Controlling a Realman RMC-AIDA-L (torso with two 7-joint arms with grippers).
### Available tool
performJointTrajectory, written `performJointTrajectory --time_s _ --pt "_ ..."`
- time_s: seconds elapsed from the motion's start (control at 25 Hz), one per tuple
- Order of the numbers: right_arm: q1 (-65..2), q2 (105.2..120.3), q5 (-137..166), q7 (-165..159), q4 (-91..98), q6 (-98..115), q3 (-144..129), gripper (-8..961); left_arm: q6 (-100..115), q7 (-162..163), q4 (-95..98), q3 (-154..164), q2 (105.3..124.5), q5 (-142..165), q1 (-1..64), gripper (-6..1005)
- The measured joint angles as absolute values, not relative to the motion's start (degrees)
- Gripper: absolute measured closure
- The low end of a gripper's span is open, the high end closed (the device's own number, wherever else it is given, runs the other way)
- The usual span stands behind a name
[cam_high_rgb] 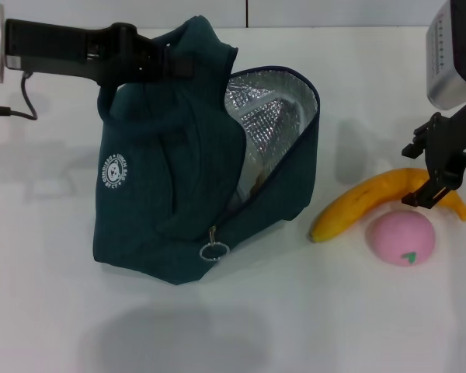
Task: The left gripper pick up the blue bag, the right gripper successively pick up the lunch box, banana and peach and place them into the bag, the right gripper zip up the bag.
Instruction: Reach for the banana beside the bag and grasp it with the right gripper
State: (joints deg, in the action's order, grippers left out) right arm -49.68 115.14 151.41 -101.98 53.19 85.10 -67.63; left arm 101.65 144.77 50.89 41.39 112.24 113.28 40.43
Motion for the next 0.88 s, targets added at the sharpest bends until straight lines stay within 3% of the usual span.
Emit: performJointTrajectory --time_s 0.76,0.88 --pt "-49.4 115.31 151.6 -102.6 49.9 81.6 -67.7 138 101.7 144.8 50.9 41.7 112.23 112.7 40.5 962" --pt "-49.4 115.31 151.6 -102.8 49.6 81.5 -67.7 242 101.7 144.8 50.9 41.7 112.23 112.7 40.5 962"
